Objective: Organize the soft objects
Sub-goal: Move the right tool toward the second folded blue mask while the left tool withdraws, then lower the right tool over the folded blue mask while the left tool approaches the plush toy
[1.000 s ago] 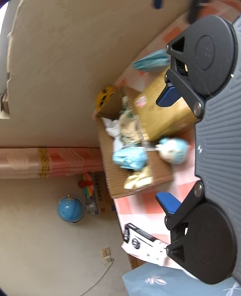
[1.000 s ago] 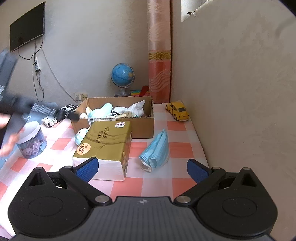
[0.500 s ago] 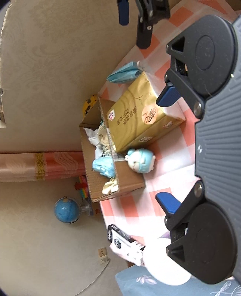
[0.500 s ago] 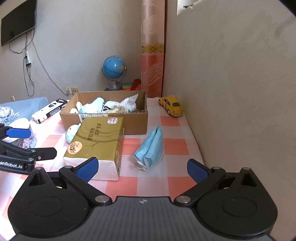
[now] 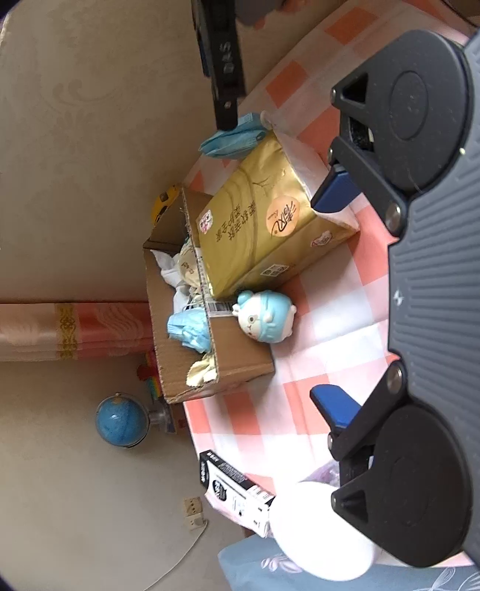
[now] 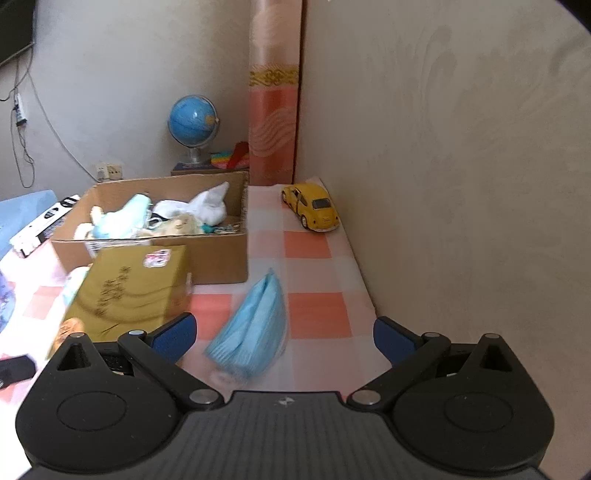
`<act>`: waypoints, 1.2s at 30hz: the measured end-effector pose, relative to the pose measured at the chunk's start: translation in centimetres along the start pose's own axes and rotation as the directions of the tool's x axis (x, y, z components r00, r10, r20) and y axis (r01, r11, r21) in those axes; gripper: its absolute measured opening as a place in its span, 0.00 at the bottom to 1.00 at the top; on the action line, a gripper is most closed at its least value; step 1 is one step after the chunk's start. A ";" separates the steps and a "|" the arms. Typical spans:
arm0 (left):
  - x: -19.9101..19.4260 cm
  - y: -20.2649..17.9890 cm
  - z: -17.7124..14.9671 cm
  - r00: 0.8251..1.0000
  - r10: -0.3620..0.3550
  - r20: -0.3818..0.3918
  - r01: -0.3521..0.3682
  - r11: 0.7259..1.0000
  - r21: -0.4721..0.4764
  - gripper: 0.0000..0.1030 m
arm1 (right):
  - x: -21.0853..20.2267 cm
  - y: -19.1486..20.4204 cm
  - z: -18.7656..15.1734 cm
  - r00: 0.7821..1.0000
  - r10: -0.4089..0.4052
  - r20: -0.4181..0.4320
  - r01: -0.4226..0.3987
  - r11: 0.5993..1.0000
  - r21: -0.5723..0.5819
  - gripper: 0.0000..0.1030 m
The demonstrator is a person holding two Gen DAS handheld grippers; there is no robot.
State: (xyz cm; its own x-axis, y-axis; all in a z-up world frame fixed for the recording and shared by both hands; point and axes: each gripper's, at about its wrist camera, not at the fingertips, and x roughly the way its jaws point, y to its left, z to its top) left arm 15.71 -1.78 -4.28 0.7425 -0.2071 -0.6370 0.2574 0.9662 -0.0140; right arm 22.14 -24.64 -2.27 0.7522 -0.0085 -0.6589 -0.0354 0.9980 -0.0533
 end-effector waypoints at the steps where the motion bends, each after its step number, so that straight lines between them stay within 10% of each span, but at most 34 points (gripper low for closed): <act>1: 0.2 0.1 0.0 1.000 0.003 -0.006 -0.003 1.000 -0.005 0.96 | 0.7 -0.1 0.1 1.000 -0.005 -0.011 0.005 1.000 0.003 1.00; 21: 0.6 -0.5 0.1 1.000 -0.009 -0.022 0.009 1.000 0.001 0.98 | 3.8 -0.2 -1.8 0.992 -0.081 -0.100 0.072 0.993 -0.090 1.00; 36: 1.4 0.5 1.1 0.999 -0.045 0.003 0.045 0.998 -0.035 0.99 | 4.7 -1.3 -3.4 0.990 0.034 -0.136 -0.043 0.997 -0.058 1.00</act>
State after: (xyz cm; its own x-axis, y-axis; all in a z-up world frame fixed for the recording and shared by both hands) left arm 17.50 -1.78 -4.35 0.7322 -0.2512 -0.6331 0.2689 0.9606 -0.0701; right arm 23.47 -26.16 -7.80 0.6538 0.0172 -0.7564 -0.1055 0.9921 -0.0685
